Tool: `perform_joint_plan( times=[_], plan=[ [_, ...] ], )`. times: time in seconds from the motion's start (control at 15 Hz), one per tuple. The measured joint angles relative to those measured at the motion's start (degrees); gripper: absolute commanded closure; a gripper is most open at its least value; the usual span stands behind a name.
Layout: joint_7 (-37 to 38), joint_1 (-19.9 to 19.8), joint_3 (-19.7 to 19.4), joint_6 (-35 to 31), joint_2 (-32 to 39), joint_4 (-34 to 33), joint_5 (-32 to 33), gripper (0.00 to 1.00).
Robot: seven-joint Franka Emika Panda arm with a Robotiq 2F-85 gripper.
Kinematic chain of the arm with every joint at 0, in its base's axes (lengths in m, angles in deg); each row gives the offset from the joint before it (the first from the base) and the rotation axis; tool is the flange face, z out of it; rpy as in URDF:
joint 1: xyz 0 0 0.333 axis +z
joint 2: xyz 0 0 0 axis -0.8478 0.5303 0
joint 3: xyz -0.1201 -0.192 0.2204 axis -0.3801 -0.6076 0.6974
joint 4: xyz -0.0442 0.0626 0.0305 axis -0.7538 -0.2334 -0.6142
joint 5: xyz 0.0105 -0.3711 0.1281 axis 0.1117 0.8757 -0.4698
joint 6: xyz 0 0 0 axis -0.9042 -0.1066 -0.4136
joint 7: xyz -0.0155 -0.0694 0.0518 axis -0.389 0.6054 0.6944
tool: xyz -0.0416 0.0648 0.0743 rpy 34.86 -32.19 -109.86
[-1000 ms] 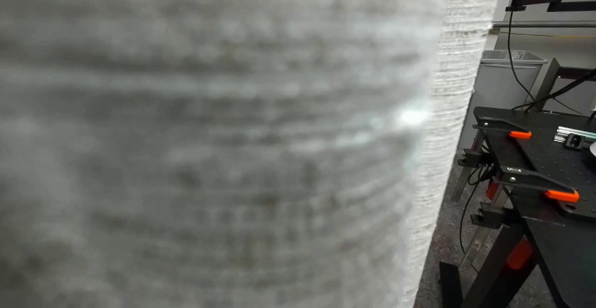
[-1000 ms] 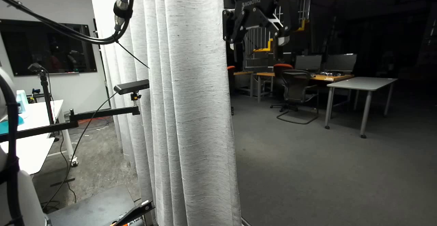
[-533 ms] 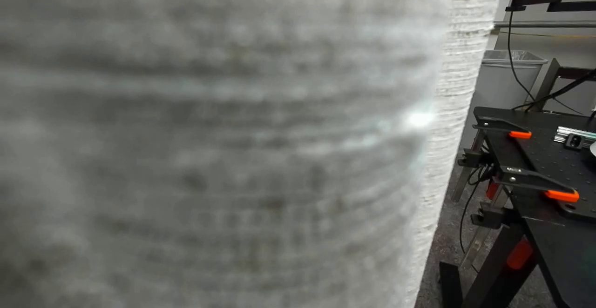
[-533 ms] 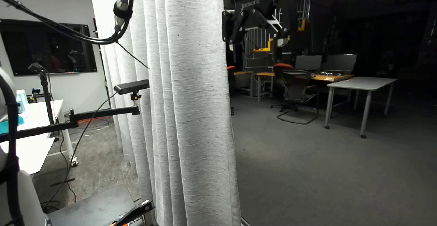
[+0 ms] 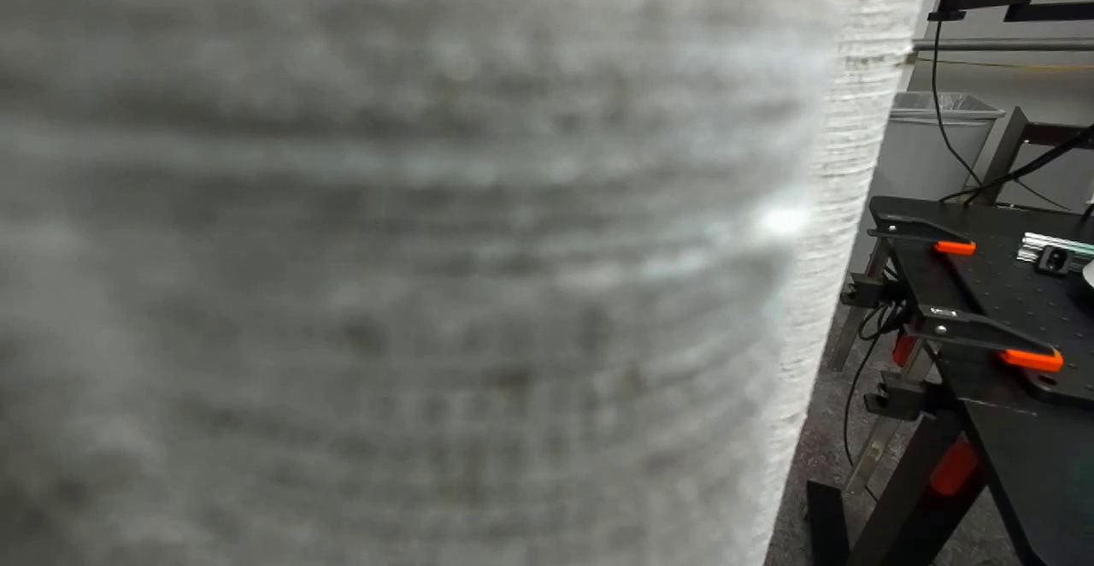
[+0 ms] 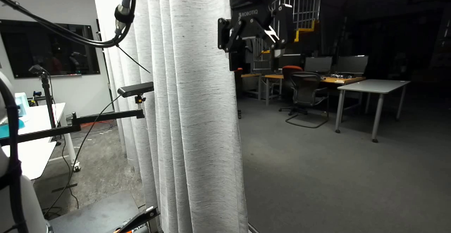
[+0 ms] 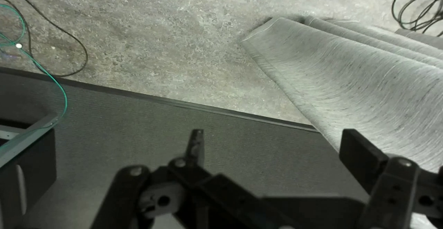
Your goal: Pull the curtain to the right
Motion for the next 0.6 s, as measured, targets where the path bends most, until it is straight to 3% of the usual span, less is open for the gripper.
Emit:
perform_joint_plan(
  times=[0.6],
  plan=[
    [-15.03, 4.71, -1.4, 0.26, -1.37, 1.49, -6.18, 0.0]
  ],
)
